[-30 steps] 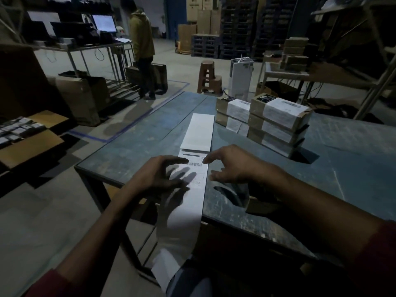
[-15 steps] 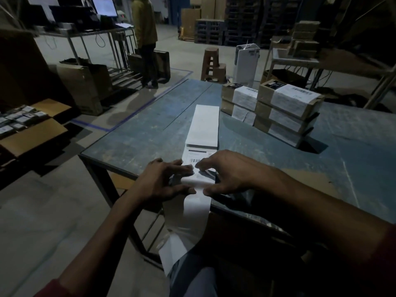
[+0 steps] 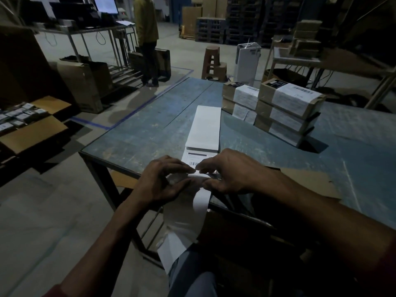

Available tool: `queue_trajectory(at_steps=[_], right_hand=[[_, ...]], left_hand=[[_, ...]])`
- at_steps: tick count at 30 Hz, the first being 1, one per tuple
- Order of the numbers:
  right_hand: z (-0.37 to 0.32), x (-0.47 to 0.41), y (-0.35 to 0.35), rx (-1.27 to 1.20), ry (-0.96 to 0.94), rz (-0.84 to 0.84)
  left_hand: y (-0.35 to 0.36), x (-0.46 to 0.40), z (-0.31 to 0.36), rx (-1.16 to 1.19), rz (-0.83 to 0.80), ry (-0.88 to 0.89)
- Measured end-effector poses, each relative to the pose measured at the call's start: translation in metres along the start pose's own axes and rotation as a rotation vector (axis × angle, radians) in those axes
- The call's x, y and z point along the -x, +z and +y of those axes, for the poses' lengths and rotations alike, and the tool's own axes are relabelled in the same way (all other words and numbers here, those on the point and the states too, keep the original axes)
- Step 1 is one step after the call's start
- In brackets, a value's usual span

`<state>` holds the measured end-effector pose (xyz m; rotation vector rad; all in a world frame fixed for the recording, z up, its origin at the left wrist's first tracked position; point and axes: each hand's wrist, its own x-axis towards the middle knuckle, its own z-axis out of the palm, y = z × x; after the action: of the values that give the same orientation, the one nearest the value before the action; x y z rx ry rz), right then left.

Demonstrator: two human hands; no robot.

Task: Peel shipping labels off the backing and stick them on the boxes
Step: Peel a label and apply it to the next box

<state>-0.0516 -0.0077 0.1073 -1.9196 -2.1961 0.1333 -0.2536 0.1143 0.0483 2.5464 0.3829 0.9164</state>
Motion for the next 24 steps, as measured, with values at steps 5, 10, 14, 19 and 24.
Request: queue_trajectory(at_steps=[5,10,14,19,24], right_hand=[[0.002,0.005,0.001,-0.078,-0.025,0.084],[0.001,0.006,0.002,-0.122,-0.007,0.129],[-0.002,0.006,0.004,-0.147,0.003,0.130],[-0.007,0.009,0.005,-0.166,0.032,0.121],[-0.011,0.011,0.005,-0.183,0.068,0.178]], left_hand=[[0.005,0.001,-0.008,0.028,-0.004,-0.022],[0.004,-0.002,-0.009,0.031,-0.019,-0.026],[0.006,-0.003,-0.012,0.007,-0.039,0.000],[0.004,-0.002,-0.008,0.016,-0.027,-0.041],[0.005,0.002,0.001,0.139,0.032,-0.189]])
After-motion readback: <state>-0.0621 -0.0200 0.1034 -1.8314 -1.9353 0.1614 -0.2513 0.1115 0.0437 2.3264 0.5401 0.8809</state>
